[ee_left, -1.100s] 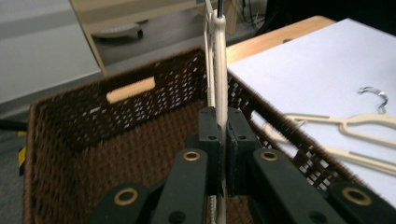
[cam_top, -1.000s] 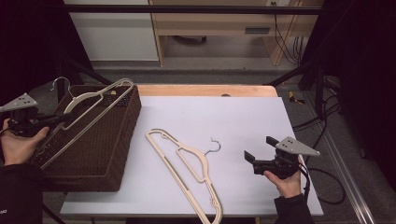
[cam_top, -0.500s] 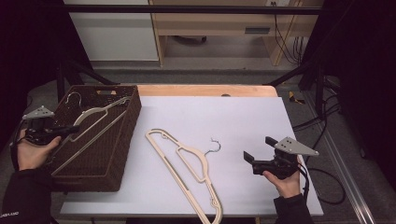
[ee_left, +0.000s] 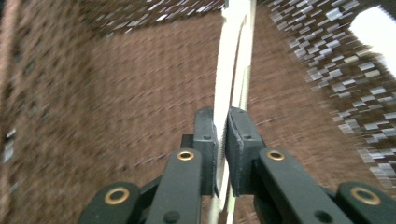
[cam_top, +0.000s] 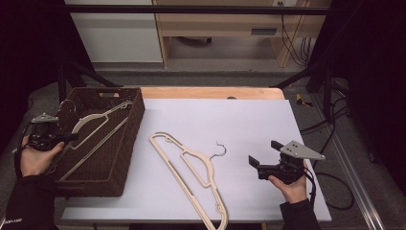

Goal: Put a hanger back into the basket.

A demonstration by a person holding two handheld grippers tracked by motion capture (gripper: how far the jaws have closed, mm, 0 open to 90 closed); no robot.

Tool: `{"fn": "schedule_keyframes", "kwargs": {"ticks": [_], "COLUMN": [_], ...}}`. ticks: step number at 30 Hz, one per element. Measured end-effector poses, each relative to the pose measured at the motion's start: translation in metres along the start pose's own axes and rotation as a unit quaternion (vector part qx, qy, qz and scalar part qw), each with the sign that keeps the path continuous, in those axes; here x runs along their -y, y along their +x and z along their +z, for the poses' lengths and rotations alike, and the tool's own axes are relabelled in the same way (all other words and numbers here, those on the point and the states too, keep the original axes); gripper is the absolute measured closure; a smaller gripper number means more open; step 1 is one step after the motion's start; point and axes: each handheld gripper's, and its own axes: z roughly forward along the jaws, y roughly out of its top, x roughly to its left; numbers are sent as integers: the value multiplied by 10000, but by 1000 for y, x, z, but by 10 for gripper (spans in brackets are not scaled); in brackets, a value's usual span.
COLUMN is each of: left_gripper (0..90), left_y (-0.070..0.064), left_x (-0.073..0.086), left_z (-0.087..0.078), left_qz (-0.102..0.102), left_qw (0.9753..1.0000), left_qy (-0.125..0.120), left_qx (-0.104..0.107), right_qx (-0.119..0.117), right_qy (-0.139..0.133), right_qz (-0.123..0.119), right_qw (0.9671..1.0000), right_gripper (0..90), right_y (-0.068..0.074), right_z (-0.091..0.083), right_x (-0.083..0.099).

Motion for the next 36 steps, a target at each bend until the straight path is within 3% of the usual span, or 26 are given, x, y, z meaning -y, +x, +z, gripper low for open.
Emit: {"fn": "schedule_keyframes", "kwargs": {"ticks": [4, 10, 22, 30, 34, 36], "left_gripper": [807, 783, 579, 526, 482, 458], "left_y": [4, 10, 19, 15, 8, 3], "left_x": [0, 1, 6, 3, -2, -4], "left_z": [0, 5, 8, -4, -20, -30], "left_qz": [-61, -335, -799, -784, -760, -746], "left_qw": [9998, 9980, 9943, 9955, 9959, 9946], "left_qy": [131, 339, 530, 217, -297, -651], "left_qx": [-166, -414, -465, -495, -395, -294], "right_qx": [-5, -33, -40, -9, -16, 5], "right_qy": [10, 22, 12, -36, -48, -71], "right_qz": [-5, -31, -33, 21, 17, 29], "right_qw": [10000, 10000, 10000, 10000, 10000, 10000], "right_gripper": [29, 29, 29, 29, 29, 29], "right_y": [1, 1, 1, 1, 1, 1], "right_z": [1, 1, 0, -1, -3, -3], "right_x": [0, 0, 0, -1, -2, -2]}}
